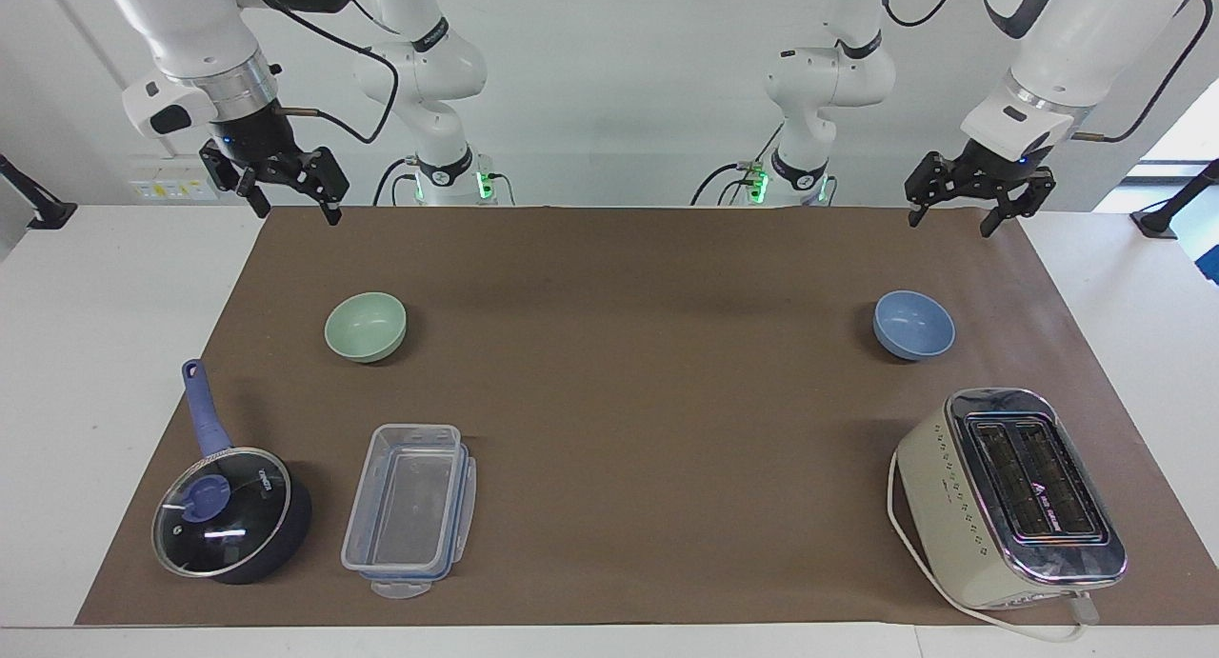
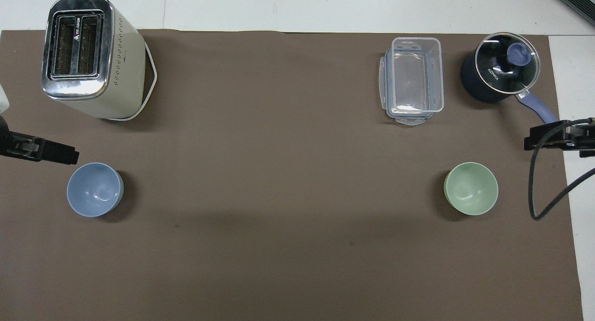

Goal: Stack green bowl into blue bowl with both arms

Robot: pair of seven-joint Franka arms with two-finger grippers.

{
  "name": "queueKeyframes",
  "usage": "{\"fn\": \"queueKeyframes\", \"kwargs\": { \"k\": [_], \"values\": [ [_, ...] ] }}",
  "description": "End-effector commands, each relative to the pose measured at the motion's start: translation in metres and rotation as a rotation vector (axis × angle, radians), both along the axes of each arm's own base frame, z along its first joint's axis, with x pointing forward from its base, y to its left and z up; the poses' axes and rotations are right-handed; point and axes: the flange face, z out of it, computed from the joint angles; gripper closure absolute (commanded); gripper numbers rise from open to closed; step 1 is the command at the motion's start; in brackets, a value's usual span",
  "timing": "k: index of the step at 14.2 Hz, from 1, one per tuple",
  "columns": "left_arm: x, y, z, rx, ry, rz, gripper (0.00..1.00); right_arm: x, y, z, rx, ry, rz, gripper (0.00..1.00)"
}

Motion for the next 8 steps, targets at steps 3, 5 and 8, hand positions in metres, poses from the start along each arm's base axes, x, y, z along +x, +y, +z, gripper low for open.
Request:
{"fn": "queueKeyframes", "kwargs": {
  "k": [3, 5, 8],
  "values": [
    [-0.0057, 0.0027, 0.0009, 0.015, -0.015, 0.004, 0.00, -0.0043, -0.0023, 0.0019, -0.001, 0.002, 0.005, 0.00],
    [-0.0061, 0.0010, 0.0013, 0.014, -0.014, 0.010, 0.00, -0.0043, -0.0023, 0.0019, -0.001, 0.002, 0.005, 0.00],
    [-0.0059, 0.0017, 0.0015, 0.014, -0.015, 0.013, 0.00, -0.0043, -0.0023, 0.0019, -0.001, 0.002, 0.006, 0.00]
  ]
}}
